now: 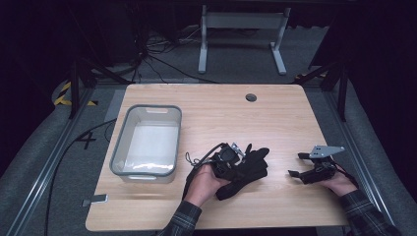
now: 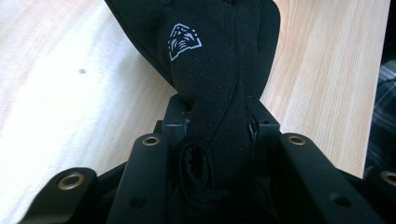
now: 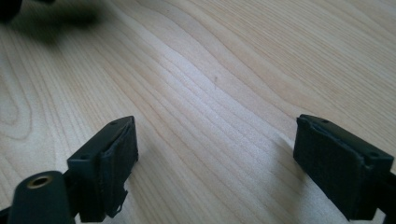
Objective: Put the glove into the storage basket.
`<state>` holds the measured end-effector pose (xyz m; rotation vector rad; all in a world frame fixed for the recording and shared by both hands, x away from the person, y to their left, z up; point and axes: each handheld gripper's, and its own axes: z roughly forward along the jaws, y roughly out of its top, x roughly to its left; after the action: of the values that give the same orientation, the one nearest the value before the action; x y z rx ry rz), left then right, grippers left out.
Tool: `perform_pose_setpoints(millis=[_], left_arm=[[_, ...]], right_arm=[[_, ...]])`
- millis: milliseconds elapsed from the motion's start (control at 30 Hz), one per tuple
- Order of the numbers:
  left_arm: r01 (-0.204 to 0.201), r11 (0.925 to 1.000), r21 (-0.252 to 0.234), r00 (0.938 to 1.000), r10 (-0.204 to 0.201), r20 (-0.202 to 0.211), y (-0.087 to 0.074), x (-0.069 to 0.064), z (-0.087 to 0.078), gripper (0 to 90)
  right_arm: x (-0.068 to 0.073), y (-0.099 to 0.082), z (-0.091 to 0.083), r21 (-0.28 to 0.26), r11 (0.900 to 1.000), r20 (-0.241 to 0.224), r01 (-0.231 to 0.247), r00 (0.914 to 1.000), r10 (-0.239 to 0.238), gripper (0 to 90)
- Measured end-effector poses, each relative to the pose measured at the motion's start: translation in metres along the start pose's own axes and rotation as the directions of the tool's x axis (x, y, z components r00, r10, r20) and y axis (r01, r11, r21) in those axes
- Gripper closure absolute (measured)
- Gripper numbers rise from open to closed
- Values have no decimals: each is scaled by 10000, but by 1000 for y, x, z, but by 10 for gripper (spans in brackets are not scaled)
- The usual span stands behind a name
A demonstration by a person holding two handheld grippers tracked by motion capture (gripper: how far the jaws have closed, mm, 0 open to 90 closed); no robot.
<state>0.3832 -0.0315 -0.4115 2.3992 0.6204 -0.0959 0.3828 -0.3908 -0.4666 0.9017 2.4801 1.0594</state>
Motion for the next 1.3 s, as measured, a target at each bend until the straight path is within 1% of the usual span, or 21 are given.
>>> perform_pose_setpoints(millis=[100,167,267,367,467,533,700,733,800,900,933,967,1000,1067,1133,1167,1200,1233,1300], left_arm=[[213,9996,-192,9995,-217,-249,3,3,-11,680],[271,9992,-282,9990,-280,-339,4,4,-17,680],[450,9981,-411,9978,-469,-463,6,8,-31,679],[541,9973,-504,9964,-572,-626,7,12,-43,678],[745,9954,-595,9924,-799,-934,6,19,-60,678],[842,9945,-624,9902,-905,-1060,4,22,-68,678],[1088,9903,-867,9822,-1205,-1439,-1,33,-88,678],[1088,9903,-867,9822,-1205,-1439,-1,33,-88,677],[1227,9875,-991,9774,-1376,-1605,-4,38,-95,677],[1519,9813,-1178,9672,-1722,-1870,-11,47,-108,678],[1557,9805,-1199,9657,-1766,-1902,-12,49,-111,678],[1631,9788,-1240,9623,-1856,-1988,-14,52,-115,678],[1738,9757,-1336,9578,-1990,-2073,-16,54,-120,678],[1864,9711,-1491,9537,-2153,-2101,-20,58,-126,678],[1969,9659,-1681,9474,-2316,-2211,-25,61,-134,678],[2050,9633,-1735,9425,-2421,-2303,-28,64,-139,678],[2166,9585,-1854,9358,-2579,-2403,-32,66,-144,678],[2166,9585,-1854,9358,-2579,-2403,-32,66,-144,678],[2348,9507,-2024,9248,-2826,-2546,-39,70,-152,678]], right_arm=[[0,0,0,-4,10000,2,5,10000,-5,145],[0,0,0,-3,10000,3,5,10000,-5,146],[0,0,0,-15,10000,17,-14,10000,14,152],[0,0,0,-17,10000,7,-2,10000,2,154],[-1,0,0,-20,10000,-5,2,10000,-2,154],[-1,0,0,-18,10000,-4,0,10000,0,154],[-1,0,0,-17,10000,-16,11,10000,-11,154],[-1,0,0,-17,10000,-16,11,10000,-11,154],[-1,0,0,-10,10000,-10,17,10000,-17,154],[-1,0,0,-17,10000,-19,15,10000,-15,154],[-1,0,0,-18,10000,-18,17,10000,-17,154],[-1,0,0,-18,10000,-20,18,10000,-18,154],[-1,0,0,-19,10000,-20,17,10000,-18,154],[-1,0,0,-20,10000,-32,24,10000,-25,155],[-1,0,0,-19,10000,-33,26,10000,-26,154],[-1,0,0,-22,10000,-33,27,10000,-27,154],[-1,0,0,-12,10000,-22,30,10000,-30,155],[-1,0,0,-12,10000,-22,30,10000,-30,155],[-1,0,0,-20,10000,-32,25,10000,-25,154]])
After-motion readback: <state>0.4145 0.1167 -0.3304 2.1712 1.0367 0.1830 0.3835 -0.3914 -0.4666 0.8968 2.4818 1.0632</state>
